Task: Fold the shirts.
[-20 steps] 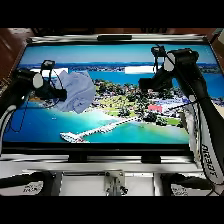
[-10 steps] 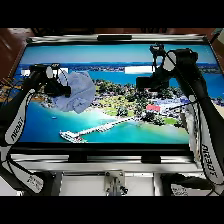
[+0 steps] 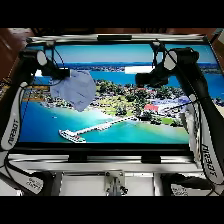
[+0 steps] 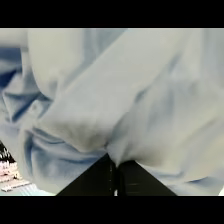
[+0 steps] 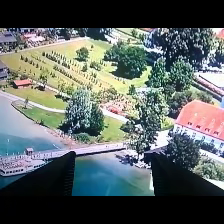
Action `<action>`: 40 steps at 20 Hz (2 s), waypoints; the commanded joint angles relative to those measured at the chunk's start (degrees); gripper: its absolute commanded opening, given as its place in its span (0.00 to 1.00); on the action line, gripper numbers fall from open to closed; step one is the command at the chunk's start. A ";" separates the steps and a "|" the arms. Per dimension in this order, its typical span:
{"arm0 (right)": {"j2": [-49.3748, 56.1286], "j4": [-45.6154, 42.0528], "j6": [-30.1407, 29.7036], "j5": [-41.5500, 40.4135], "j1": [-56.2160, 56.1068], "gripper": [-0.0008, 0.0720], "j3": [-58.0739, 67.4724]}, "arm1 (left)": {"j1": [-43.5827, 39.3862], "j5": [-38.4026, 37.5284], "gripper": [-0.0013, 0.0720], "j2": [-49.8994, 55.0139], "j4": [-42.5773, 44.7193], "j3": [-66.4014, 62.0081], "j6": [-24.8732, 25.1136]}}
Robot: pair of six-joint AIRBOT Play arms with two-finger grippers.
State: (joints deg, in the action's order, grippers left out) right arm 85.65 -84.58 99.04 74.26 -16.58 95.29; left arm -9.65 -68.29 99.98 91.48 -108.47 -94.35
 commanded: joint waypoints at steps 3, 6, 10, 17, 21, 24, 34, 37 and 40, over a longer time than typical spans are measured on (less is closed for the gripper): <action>-3.17 -9.40 -4.48 6.69 -0.02 0.83 10.19 | -12.61 0.52 0.06 -20.37 -0.26 -7.93 0.98; -11.37 -23.87 -5.25 11.30 -0.02 0.83 13.44 | -22.64 -0.37 0.06 -29.92 -0.28 -2.05 -5.03; -23.87 -31.50 -4.74 11.76 -0.02 0.83 13.44 | -37.05 2.40 0.06 -31.91 -0.26 13.66 -12.50; -30.62 -31.45 -5.79 16.59 -0.02 0.83 13.44 | -47.84 20.24 0.99 -22.95 -2.38 28.61 -20.76; -26.80 -31.26 -9.31 21.92 -0.02 0.83 13.42 | -33.88 -5.09 0.99 -23.93 3.28 20.76 -9.94; -23.08 -30.95 -9.90 22.64 -0.02 0.83 13.42 | -18.82 -12.17 0.99 -24.65 4.94 18.21 -4.63; -10.58 -18.62 -11.41 26.10 -0.02 0.83 13.38 | 4.17 2.10 0.99 -15.43 -15.21 38.75 -4.74; -8.63 -17.05 -11.43 26.12 -0.02 0.83 13.38 | 3.72 10.88 0.94 -11.08 -20.98 38.80 -4.70; -7.23 -12.90 -12.57 25.73 -0.02 0.83 12.28 | 2.08 16.31 0.69 -9.29 -21.00 38.80 -4.66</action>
State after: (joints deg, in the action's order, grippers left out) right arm 76.90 -101.73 87.48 100.09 -16.60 108.33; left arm -7.01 -59.22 88.33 73.28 -70.39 -99.15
